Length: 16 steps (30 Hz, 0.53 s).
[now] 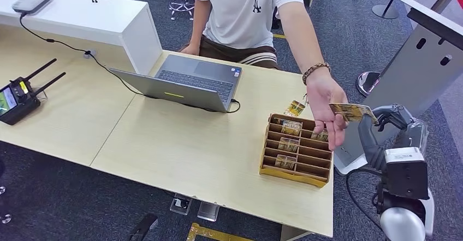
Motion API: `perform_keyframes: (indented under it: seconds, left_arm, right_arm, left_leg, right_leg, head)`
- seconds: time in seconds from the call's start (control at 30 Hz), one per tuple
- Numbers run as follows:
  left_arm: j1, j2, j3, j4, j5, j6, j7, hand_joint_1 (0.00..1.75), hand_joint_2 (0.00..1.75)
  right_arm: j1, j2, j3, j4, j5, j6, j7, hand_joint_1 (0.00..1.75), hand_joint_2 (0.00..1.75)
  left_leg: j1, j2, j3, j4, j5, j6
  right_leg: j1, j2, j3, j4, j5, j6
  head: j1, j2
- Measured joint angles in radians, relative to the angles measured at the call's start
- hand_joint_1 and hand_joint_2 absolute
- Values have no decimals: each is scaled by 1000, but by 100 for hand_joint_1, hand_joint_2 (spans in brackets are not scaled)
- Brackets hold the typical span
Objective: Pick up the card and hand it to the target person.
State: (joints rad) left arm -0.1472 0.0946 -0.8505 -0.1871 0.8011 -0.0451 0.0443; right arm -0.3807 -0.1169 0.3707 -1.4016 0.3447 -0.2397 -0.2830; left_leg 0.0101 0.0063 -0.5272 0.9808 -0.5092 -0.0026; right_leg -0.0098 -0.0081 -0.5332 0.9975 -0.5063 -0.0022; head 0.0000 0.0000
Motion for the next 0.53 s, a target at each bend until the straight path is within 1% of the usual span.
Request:
perform_keyframes:
  seconds: [0.1, 0.13, 0.17, 0.2, 0.23, 0.27, 0.3, 0.33, 0.47, 0.53]
  left_arm:
    - [3, 6, 2, 2, 6, -12, 6, 0, 175]
    - [4, 7, 2, 2, 7, -16, 7, 0, 175]
    - [5, 9, 1, 2, 8, -18, 8, 0, 175]
    - [5, 10, 1, 2, 10, -20, 7, 0, 175]
    - [6, 11, 4, 2, 14, -23, 3, 0, 175]
    - [6, 11, 6, 2, 17, -25, 1, 0, 175]
    - [6, 11, 10, 1, 22, -27, -3, 0, 175]
    - [6, 10, 16, 2, 29, -29, -3, 0, 175]
    - [5, 7, 16, 5, 33, -7, 4, 0, 0]
    - [4, 6, 10, 4, 27, 6, -3, 0, 0]
  right_arm:
    - [3, 0, 1, 0, -3, 2, 2, 161, 175]
    - [5, -1, 1, -2, -5, 4, 3, 154, 175]
    - [7, -1, 0, -3, -6, 7, 5, 142, 175]
    - [9, -2, -1, -5, -8, 10, 6, 111, 175]
    - [11, -2, -2, -8, -10, 13, 8, 71, 175]
    - [13, -2, -3, -10, -12, 15, 9, 37, 175]
    - [15, -2, -5, -12, -13, 17, 11, 9, 175]
    - [17, -2, -6, -14, -15, 19, 12, 0, 175]
    - [20, 5, -16, -17, -47, 35, 15, 0, 175]
    - [24, 7, -24, -19, -81, 52, 13, 0, 175]
  left_leg:
    - [0, 0, 0, 0, 0, 0]
    - [0, -1, 0, 0, 0, 0]
    - [0, -1, 0, 0, 0, 0]
    - [0, -1, 0, 0, 0, 0]
    - [0, -1, 0, 0, 0, 0]
    - [0, -1, 0, 0, 0, 0]
    - [0, -2, 0, 0, 0, 0]
    - [0, -2, -1, 0, 0, 0]
    - [0, -2, -1, 0, 0, 0]
    - [0, -2, -1, 0, 0, 0]
  right_leg:
    - [0, 0, 0, 0, 0, 0]
    - [0, -1, 0, 0, 0, 0]
    - [0, -1, 1, 0, 0, 0]
    - [0, -1, 0, 0, 0, 0]
    - [0, -1, 0, 0, 0, 0]
    - [0, -1, 0, 0, 0, 0]
    - [0, -1, 0, 0, 0, 0]
    - [0, -2, 1, 0, -1, 0]
    - [0, -2, 0, 0, 0, 0]
    - [0, -2, 0, 1, 0, 0]
  head:
    - [0, 0]
    - [0, 0]
    - [0, 0]
    - [0, 0]
    - [0, 0]
    - [0, 0]
    - [0, 0]
    - [0, 0]
    - [0, 0]
    - [0, 0]
